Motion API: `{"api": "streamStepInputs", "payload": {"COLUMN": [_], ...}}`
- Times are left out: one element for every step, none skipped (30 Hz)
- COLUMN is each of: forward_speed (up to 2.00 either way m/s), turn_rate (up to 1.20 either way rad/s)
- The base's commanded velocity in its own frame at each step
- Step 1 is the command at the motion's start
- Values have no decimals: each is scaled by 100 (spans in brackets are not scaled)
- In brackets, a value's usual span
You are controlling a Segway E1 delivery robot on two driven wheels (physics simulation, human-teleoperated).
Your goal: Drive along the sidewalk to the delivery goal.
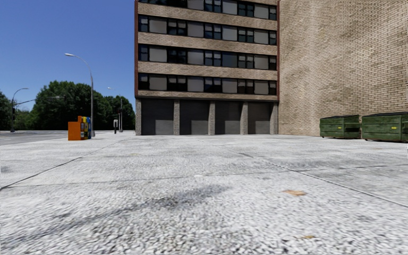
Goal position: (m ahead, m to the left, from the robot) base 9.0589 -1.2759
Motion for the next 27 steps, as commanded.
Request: {"api": "streamStepInputs", "payload": {"forward_speed": [146, 146, 146, 146, 146, 146, 146, 149, 153, 156, 156, 158, 158, 158, 158, 158, 158, 158, 158, 158, 158, 158, 158, 158, 158, 158, 158], "turn_rate": [-26, -26, -26, -26, -26, -26, -26, -26, -26, -26, -26, -26, -26, -26, -26, -26, -26, -26, -26, -26, -26, -26, -26, -26, -26, -26, -26]}}
